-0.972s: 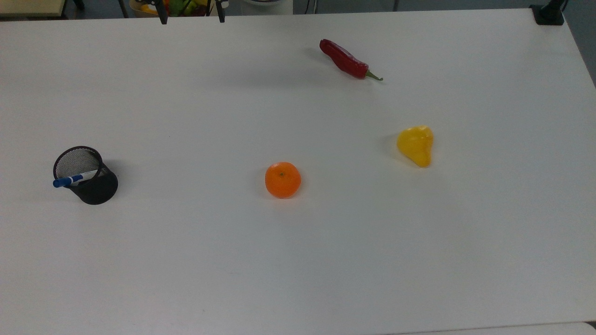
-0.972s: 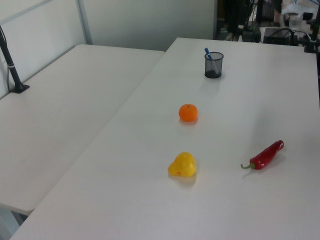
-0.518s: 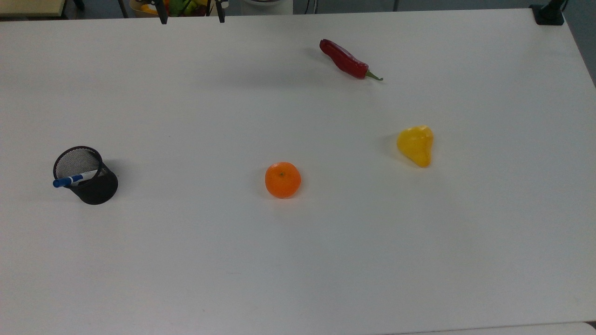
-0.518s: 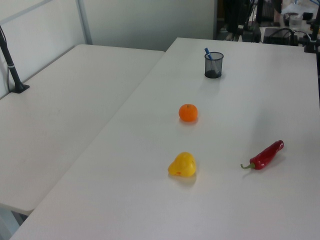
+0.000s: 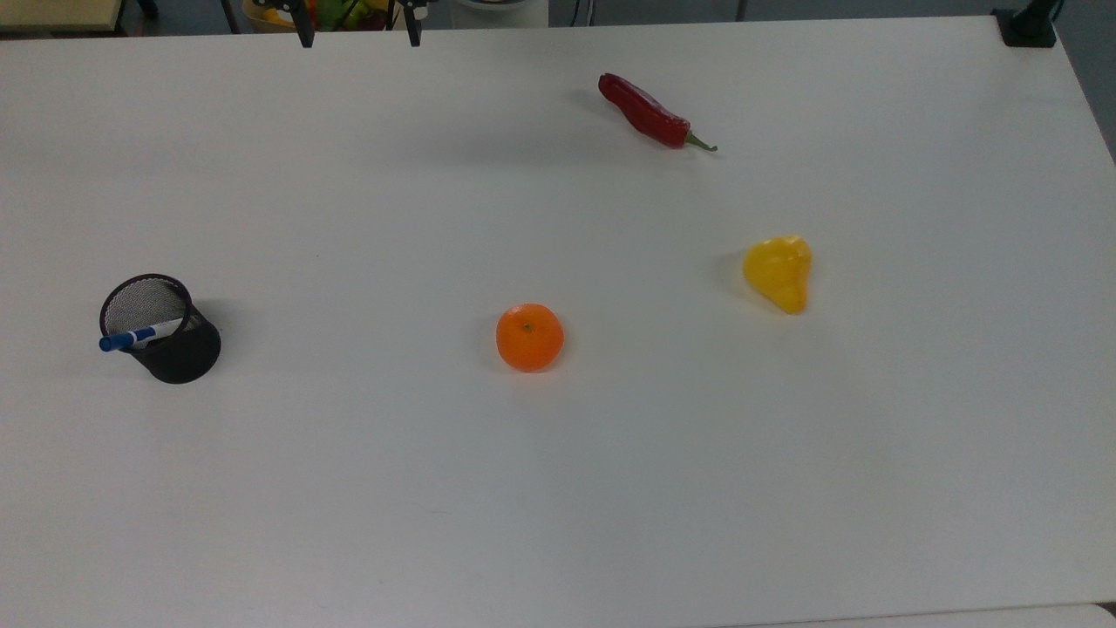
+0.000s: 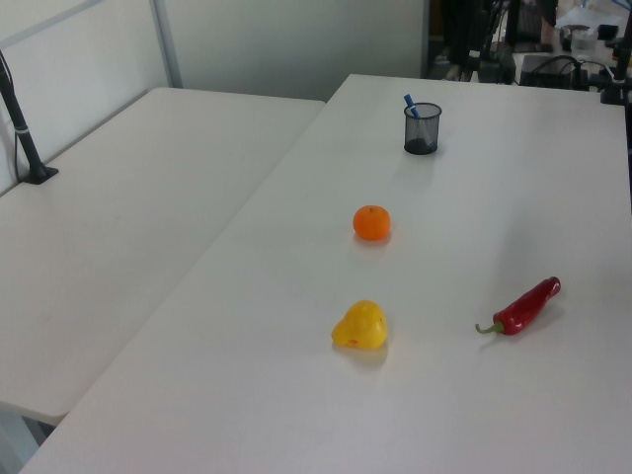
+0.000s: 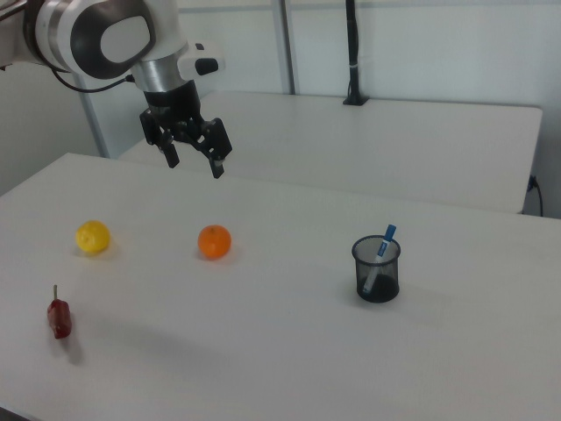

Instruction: Take marker pen

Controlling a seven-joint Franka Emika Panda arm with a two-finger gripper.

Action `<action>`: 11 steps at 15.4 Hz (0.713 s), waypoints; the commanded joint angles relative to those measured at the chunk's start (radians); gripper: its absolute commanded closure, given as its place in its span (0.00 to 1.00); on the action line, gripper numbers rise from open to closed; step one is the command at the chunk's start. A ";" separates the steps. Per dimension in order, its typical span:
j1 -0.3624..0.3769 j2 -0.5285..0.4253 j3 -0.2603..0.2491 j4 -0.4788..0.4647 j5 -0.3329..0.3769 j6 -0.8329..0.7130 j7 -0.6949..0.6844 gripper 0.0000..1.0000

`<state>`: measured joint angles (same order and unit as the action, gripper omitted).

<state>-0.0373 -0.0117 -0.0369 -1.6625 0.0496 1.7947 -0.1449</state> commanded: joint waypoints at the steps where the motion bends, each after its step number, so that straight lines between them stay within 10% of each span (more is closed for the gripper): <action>1: -0.003 -0.002 -0.012 -0.031 -0.016 0.138 0.008 0.00; 11: -0.038 0.107 -0.090 -0.023 -0.017 0.495 0.010 0.00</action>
<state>-0.0600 0.0739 -0.1125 -1.6810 0.0492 2.2025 -0.1450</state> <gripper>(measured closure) 0.000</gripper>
